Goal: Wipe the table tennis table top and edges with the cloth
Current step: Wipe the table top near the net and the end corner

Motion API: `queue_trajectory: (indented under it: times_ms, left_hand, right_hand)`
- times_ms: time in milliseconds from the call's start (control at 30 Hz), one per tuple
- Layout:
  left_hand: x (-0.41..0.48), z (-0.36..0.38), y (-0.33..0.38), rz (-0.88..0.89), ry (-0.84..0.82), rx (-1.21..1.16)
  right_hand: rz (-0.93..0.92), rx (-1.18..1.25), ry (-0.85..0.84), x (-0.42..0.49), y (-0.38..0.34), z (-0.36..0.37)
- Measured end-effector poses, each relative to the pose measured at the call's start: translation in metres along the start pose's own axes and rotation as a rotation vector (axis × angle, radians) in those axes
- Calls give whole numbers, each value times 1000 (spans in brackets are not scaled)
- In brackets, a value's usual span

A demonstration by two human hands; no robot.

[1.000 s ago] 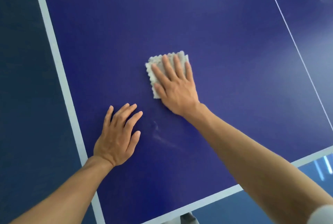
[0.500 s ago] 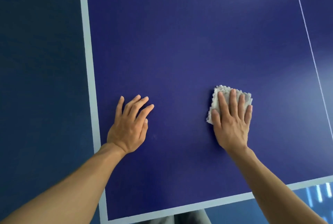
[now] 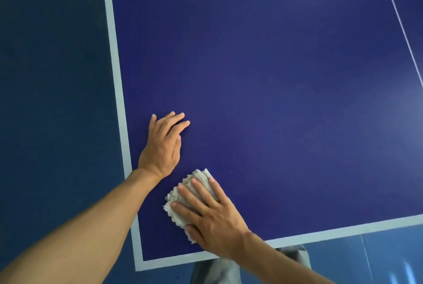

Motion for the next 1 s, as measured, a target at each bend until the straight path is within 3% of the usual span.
queue_trajectory:
  times_ms: [133,233,367,600,700,800,1000]
  left_hand:
    - [-1,1,8,-81,0,55]
    - [-2,3,30,-226,68,91]
    - [-21,23,87,-329,155,150]
    - [-38,94,227,-115,74,130]
    - [-39,124,288,-85,33,123]
    - [-37,147,328,-159,13,148]
    - [-36,159,332,-198,69,223]
  right_hand:
    - [-29,3,36,-63,9,14]
    - [98,20,73,-123,43,18]
    - [453,57,93,-217,127,8]
    - [1108,154,133,-380,254,-14]
    - [1273,234,171,-403,271,-16]
    - [1247,202,207,-390,263,-19]
    - [645,65,166,-377,222,5]
Point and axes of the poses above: each hand's wrist, its own x-axis towards the middle knuckle, its own z-axis out of the palm, y = z × x, the point moved 1 cm from there along x, towards the middle knuckle, and after that the axes turned 11 degrees about -z, right-handed, at the moved point
